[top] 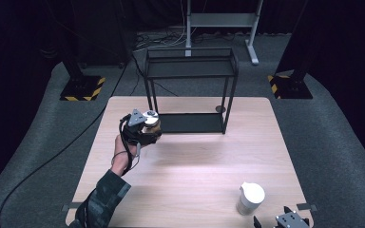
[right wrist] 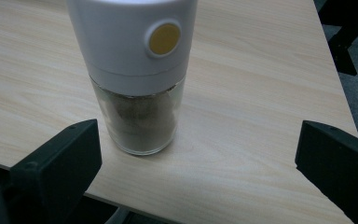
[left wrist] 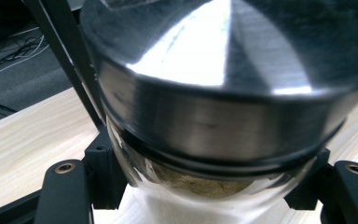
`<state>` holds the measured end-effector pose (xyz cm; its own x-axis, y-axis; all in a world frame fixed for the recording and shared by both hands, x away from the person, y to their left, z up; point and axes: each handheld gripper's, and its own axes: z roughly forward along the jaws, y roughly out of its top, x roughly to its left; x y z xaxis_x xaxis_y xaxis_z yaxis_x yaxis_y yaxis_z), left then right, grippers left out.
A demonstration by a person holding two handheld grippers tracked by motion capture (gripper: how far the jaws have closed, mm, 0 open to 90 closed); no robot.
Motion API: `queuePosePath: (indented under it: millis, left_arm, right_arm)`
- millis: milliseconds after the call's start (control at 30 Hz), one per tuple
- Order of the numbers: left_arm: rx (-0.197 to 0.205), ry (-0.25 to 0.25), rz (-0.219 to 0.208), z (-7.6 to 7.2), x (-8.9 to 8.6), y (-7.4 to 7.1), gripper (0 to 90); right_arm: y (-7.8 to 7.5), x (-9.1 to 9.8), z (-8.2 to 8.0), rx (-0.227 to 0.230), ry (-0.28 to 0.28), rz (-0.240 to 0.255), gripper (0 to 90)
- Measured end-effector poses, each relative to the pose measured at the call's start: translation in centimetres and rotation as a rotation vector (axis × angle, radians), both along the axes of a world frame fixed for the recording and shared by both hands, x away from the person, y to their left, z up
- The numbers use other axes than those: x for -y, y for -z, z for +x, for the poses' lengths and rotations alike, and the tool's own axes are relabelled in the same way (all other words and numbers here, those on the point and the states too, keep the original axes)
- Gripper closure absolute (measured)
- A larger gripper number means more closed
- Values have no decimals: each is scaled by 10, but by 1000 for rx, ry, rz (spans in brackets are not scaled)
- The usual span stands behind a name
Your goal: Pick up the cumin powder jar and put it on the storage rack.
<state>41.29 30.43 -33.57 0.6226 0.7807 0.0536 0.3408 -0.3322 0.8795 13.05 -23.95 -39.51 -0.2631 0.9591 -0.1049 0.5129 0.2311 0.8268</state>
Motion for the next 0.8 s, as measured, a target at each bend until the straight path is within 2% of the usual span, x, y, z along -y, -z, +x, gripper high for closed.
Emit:
queuePosePath:
  millis: [800]
  left_arm:
    - [-1,39,-27,22,7,-23,306]
  right_arm:
    - [-1,0,-1,3,-3,-1,0]
